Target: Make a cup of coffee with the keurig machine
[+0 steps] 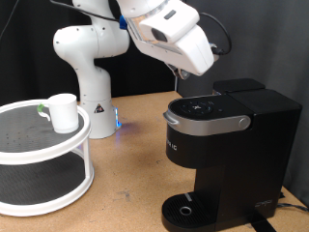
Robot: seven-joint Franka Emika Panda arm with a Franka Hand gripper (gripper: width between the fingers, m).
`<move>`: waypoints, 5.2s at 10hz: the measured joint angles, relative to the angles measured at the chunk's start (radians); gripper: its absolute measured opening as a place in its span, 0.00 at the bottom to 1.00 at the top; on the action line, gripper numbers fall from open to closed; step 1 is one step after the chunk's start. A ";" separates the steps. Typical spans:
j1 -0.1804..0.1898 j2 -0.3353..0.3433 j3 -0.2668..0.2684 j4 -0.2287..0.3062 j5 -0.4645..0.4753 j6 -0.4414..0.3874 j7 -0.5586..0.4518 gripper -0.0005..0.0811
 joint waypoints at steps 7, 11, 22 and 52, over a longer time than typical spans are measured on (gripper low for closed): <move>-0.029 -0.073 -0.032 -0.120 0.194 0.048 0.146 0.01; -0.056 -0.139 -0.057 -0.202 0.333 0.127 0.234 0.01; -0.200 -0.358 -0.166 -0.369 0.180 -0.012 0.160 0.01; -0.313 -0.354 -0.584 -0.406 -0.243 -0.221 -0.241 0.01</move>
